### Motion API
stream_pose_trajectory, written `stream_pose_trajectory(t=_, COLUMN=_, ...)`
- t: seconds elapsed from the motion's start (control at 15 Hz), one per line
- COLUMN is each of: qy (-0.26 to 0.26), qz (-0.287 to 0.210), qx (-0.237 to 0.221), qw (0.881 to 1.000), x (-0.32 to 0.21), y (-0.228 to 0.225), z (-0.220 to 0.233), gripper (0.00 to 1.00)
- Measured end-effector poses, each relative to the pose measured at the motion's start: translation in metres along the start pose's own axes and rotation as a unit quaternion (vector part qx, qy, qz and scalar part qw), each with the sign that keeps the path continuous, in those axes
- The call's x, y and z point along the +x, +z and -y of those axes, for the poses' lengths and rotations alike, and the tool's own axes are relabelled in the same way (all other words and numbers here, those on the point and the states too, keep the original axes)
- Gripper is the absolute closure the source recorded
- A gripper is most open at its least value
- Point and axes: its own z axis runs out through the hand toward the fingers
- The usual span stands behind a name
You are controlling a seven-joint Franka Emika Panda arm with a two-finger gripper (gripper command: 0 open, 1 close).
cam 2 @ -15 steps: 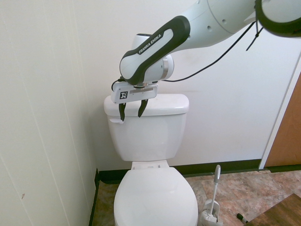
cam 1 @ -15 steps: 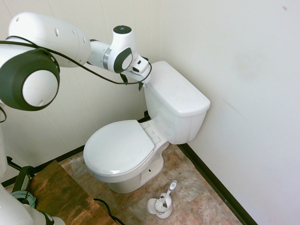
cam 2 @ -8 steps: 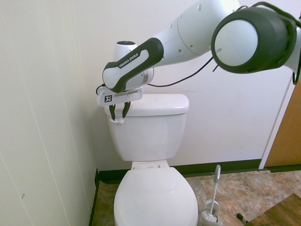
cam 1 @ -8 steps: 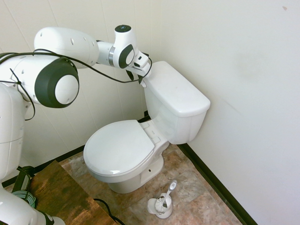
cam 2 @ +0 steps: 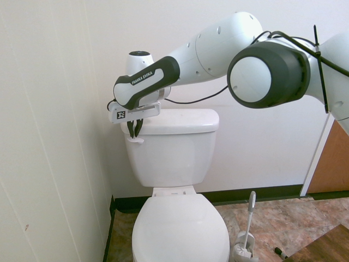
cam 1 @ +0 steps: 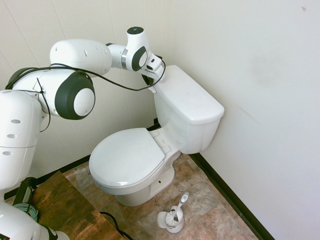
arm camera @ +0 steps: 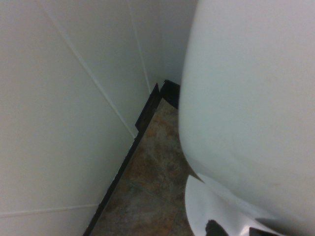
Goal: Flush the toilet
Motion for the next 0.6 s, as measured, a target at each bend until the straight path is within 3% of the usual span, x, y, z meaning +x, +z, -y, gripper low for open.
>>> stream_pose_trajectory(t=0.6, qy=0.009, qz=0.014, qx=-0.009, qw=1.0, x=0.002, y=0.023, z=-0.002, gripper=1.0)
